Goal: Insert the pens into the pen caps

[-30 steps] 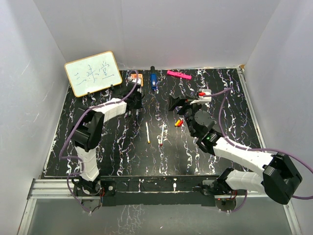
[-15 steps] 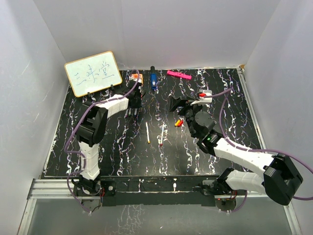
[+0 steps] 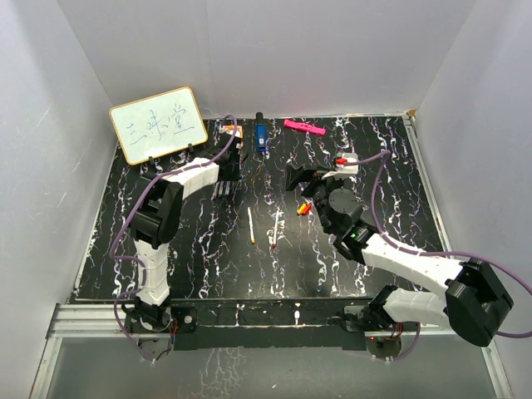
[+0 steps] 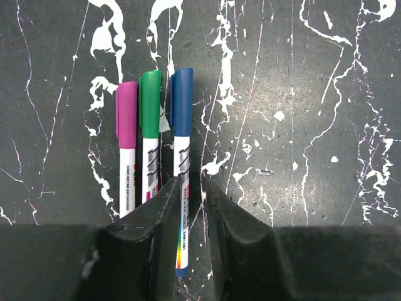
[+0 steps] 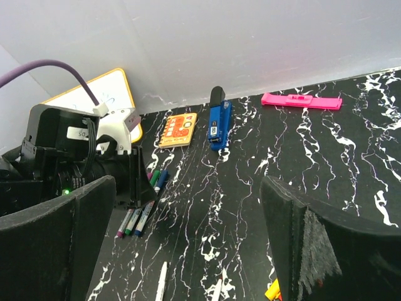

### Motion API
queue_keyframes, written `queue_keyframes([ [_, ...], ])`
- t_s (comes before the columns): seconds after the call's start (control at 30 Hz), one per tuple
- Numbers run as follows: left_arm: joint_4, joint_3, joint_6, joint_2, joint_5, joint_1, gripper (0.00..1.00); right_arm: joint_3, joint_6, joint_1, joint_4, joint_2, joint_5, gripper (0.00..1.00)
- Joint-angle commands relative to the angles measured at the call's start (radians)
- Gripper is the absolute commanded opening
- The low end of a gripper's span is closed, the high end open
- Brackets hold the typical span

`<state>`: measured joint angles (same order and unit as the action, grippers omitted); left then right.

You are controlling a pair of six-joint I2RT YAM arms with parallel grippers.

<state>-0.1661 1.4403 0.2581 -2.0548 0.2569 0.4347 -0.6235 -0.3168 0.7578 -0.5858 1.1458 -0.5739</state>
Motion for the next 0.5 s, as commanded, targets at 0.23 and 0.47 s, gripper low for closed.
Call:
queue_keyframes([
  [0.23, -0.012, 0.000, 0.003, 0.102, -0.021, -0.005, 0.21, -0.023, -0.095, -0.019, -0.013, 0.009, 0.007, 0.98],
  [0.47, -0.033, -0.105, 0.021, 0.224, -0.119, -0.001, 0.17, -0.055, -0.105, -0.028, 0.011, 0.044, -0.070, 0.84],
])
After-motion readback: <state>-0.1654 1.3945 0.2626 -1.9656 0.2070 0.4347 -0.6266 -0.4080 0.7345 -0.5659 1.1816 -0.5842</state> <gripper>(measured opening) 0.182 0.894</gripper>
